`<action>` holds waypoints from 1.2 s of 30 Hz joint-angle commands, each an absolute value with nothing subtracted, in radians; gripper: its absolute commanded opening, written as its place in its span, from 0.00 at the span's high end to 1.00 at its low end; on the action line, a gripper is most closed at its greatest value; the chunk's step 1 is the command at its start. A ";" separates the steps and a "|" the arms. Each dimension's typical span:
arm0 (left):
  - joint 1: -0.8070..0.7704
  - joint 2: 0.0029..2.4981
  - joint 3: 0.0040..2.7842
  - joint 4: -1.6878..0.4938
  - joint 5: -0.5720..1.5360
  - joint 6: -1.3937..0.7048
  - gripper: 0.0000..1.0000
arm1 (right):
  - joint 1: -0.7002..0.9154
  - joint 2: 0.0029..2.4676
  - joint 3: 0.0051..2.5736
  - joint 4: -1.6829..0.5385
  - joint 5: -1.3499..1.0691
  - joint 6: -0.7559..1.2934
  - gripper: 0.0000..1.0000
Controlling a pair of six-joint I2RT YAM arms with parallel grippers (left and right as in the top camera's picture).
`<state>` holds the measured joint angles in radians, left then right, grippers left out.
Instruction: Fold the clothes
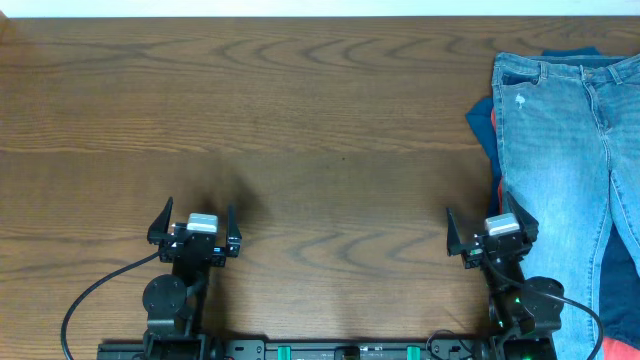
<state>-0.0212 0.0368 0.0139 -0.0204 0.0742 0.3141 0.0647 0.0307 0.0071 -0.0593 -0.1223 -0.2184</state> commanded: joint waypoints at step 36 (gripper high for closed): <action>-0.016 0.052 0.004 -0.063 0.093 -0.043 0.02 | 0.057 0.034 0.006 -0.061 -0.140 -0.174 0.01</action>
<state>-0.0212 0.0406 0.0139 -0.0204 0.0746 0.0387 0.0647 0.0307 0.0071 -0.0593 -0.1234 -0.2127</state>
